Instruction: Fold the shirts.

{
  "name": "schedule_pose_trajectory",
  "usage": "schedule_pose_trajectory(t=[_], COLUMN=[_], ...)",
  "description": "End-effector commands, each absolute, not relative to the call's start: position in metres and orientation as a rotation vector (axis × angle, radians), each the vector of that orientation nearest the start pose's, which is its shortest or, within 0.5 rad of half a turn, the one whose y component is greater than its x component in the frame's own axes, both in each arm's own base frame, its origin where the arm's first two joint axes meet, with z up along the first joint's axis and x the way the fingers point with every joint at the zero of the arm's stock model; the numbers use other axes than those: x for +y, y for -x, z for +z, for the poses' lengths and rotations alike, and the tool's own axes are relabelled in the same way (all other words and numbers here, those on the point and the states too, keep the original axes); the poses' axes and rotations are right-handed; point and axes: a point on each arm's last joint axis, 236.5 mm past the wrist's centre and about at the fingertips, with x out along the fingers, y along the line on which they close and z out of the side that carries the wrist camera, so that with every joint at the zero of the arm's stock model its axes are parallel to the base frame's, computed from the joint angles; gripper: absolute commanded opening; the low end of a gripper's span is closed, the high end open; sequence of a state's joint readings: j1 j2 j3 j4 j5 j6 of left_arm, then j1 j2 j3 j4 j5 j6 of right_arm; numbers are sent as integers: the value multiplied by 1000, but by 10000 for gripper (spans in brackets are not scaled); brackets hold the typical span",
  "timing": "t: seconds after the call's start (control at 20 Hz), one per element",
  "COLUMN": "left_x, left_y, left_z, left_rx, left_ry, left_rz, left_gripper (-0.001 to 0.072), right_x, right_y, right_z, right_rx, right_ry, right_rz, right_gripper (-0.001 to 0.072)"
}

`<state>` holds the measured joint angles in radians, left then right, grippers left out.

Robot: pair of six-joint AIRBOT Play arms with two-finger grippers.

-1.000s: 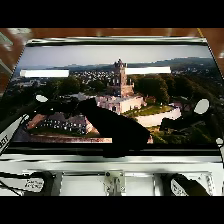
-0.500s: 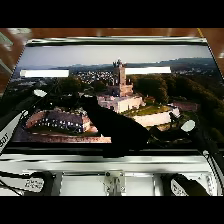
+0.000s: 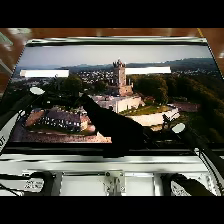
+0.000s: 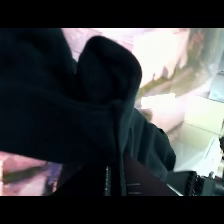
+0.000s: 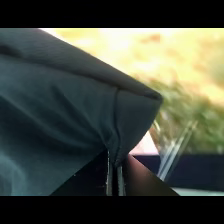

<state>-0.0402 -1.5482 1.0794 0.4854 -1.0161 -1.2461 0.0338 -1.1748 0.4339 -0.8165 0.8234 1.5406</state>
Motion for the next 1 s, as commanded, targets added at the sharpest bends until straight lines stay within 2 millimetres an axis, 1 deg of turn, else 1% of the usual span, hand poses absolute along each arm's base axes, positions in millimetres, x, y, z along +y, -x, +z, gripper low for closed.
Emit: schedule_pose_trajectory(t=[0.0, 0.05, 0.1, 0.15, 0.2, 0.25, 0.3, 0.35, 0.4, 0.45, 0.5, 0.55, 0.6, 0.65, 0.7, 0.75, 0.8, 0.9, 0.95], left_x=[-197, -193, -187, -182, -177, -173, -168, -163, -159, -157, -157, -160, -161, -158, -150, -139, -125, -93, -80], left_y=[-420, -425, -430, -434, -437, -436, -432, -423, -410, -390, -367, -339, -312, -292, -279, -271, -265, -257, -253], left_z=[8, 25, 48, 76, 114, 155, 200, 251, 297, 345, 386, 424, 453, 466, 467, 459, 442, 407, 395], left_rx=[1190, 1137, 1076, 1001, 904, 804, 698, 581, 474, 367, 296, 225, 159, 130, 146, 185, 246, 381, 426], left_ry=[822, 775, 722, 659, 593, 531, 471, 416, 370, 329, 340, 344, 311, 275, 257, 237, 195, 124, 99], left_rz=[-596, -617, -630, -660, -700, -730, -752, -762, -766, -773, -776, -787, -795, -772, -716, -647, -564, -407, -351], left_gripper=[45, 44, 44, 44, 44, 44, 44, 45, 45, 45, 45, 45, 45, 45, 44, 44, 44, 44, 45], right_x=[139, 137, 134, 130, 126, 122, 119, 116, 114, 111, 110, 110, 109, 106, 103, 100, 97, 94, 95], right_y=[-275, -292, -307, -326, -342, -355, -362, -363, -357, -345, -329, -310, -293, -277, -264, -253, -243, -230, -225], right_z=[-97, -72, -44, -7, 35, 87, 139, 197, 251, 303, 345, 380, 405, 422, 431, 433, 431, 414, 400], right_rx=[1380, 1313, 1235, 1124, 1004, 858, 716, 562, 425, 291, 188, 104, 42, -1, -19, -14, 10, 95, 161], right_ry=[-729, -682, -636, -581, -529, -469, -411, -350, -311, -282, -263, -242, -217, -175, -129, -95, -74, -65, -79], right_rz=[196, 245, 287, 328, 364, 399, 425, 442, 452, 458, 464, 474, 477, 468, 455, 439, 423, 408, 410], right_gripper=[69, 69, 69, 69, 69, 68, 68, 68, 68, 68, 68, 68, 68, 68, 68, 68, 68, 68, 68])
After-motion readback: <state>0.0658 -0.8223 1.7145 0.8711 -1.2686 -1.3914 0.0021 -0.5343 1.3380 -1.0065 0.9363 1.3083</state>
